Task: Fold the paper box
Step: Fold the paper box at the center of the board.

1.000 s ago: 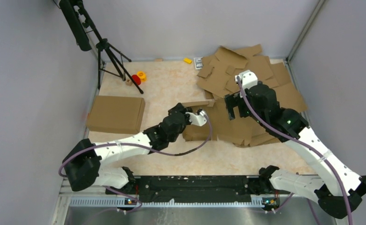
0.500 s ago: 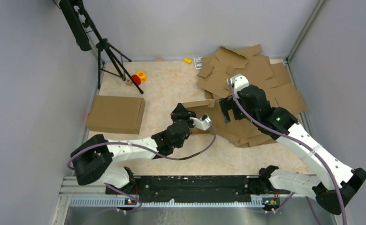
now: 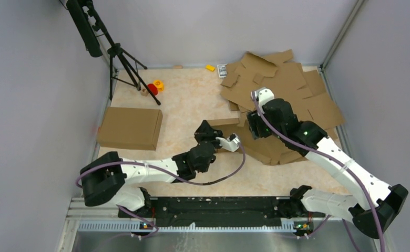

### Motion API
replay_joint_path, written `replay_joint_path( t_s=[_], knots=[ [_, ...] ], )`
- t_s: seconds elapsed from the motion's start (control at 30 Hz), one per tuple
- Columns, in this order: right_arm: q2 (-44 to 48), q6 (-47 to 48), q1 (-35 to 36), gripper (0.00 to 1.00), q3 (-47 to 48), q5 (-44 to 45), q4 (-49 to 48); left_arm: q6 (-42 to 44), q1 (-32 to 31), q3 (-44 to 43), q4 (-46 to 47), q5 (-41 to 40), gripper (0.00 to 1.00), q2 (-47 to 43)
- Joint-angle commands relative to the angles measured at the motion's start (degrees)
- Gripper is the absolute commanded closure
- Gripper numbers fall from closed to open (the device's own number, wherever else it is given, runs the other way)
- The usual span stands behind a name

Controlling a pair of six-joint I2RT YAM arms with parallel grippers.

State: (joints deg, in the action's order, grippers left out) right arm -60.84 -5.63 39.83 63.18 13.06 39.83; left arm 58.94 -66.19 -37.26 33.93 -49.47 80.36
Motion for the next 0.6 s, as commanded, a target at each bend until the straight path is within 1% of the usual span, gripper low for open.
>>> replay_joint_path(
  t_s=[0.0,0.1,0.13,0.17,0.2,0.27,0.4,0.5,0.57],
  knots=[
    [3.4,-2.2,-0.4,0.43,-3.0,-2.1,-0.7,-5.3,-0.8,-0.6,-3.9,-0.7,0.86,-1.6],
    [4.4,-3.0,-0.4,0.44,-4.4,-2.8,-0.6,-9.1,-0.6,-2.9,-10.0,2.1,0.85,-2.5],
    [4.5,-3.2,-0.4,0.43,-4.6,-2.9,-0.5,-11.4,-0.3,-4.4,-13.6,4.1,0.85,-3.0],
    [4.5,-3.6,-0.4,0.38,-4.8,-2.7,-0.5,-13.6,0.0,-6.0,-17.8,6.2,0.85,-3.5],
    [4.5,-3.9,-0.4,0.32,-4.9,-2.5,-0.5,-15.9,0.4,-7.4,-21.2,8.1,0.85,-4.1],
    [4.8,-4.9,-0.4,0.23,-4.9,-1.1,-0.7,-17.9,0.9,-8.9,-24.6,10.0,0.86,-5.0],
    [5.0,-7.7,-0.5,0.15,-3.5,2.6,0.7,-20.1,2.8,-11.5,-30.4,11.3,0.89,-5.8],
    [6.2,-10.1,-0.5,0.10,-1.4,5.0,3.3,-24.5,5.5,-15.6,-40.3,14.6,0.90,-5.0],
    [7.9,-11.8,-0.5,0.08,-0.1,5.5,4.7,-29.5,7.8,-18.7,-47.0,17.0,0.90,-3.9]
  ],
)
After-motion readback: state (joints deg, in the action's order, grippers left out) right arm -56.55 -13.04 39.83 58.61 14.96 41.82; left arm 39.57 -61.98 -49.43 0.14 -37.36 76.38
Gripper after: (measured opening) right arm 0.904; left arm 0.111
